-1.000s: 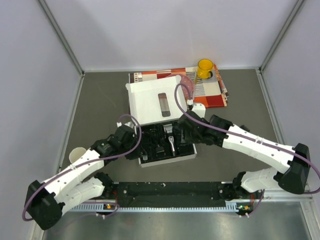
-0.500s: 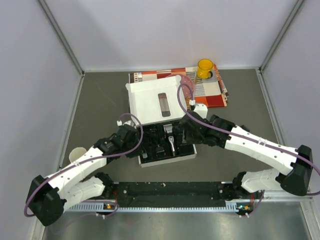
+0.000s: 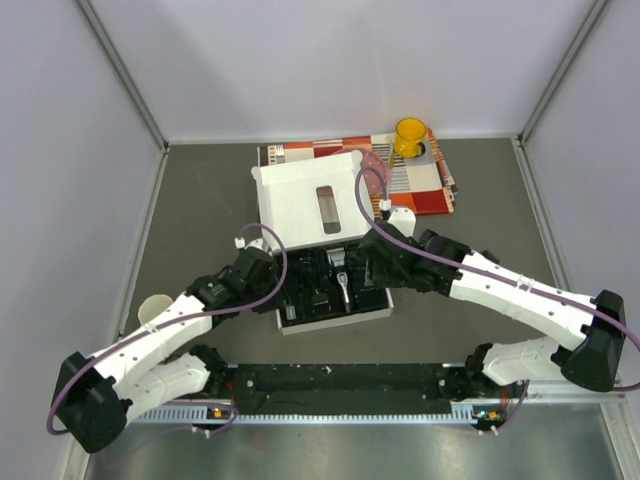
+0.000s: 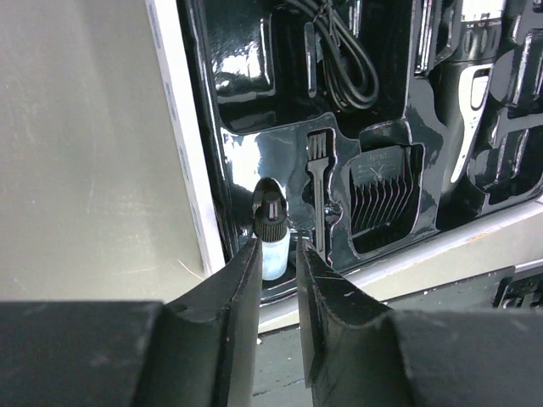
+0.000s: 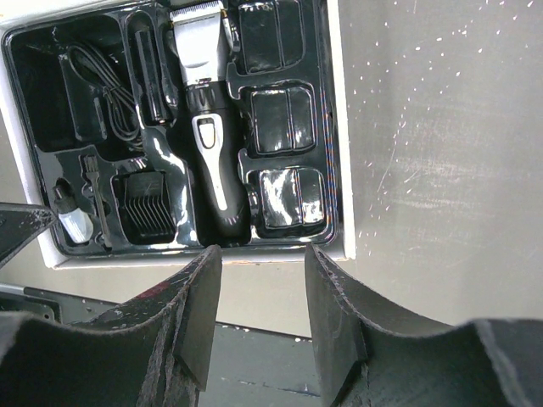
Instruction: Sort the hair-cutting tools
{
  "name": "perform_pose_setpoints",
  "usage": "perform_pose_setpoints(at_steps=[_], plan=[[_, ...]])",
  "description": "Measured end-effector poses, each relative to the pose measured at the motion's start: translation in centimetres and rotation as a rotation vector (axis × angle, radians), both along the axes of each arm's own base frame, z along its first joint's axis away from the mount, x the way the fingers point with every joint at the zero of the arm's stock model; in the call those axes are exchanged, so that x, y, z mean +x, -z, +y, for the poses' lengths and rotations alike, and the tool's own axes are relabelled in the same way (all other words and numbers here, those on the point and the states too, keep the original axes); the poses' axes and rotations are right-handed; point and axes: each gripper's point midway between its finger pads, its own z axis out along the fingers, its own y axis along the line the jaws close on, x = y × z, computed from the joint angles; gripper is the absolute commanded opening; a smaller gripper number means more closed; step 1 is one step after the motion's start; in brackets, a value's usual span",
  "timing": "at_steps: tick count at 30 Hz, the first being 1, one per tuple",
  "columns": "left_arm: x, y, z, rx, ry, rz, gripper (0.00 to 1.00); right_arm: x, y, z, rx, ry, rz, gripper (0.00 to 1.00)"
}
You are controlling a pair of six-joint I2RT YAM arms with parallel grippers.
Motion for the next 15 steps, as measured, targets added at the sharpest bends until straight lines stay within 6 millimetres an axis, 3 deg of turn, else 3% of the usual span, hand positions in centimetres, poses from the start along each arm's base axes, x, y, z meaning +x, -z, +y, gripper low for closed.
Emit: perform_pose_setpoints(at_steps=[9, 15], plan=[[0.5, -0.4, -0.3, 0.016, 0.037, -0.024, 0.13, 0.1, 0.0, -0.1, 0.004, 0.010, 0.001, 0.44], [0.5, 0.6, -0.2, 0.051, 0.051, 0.008, 0.12, 0.1, 0.0, 0.0, 0.006, 0.012, 0.002, 0.44]])
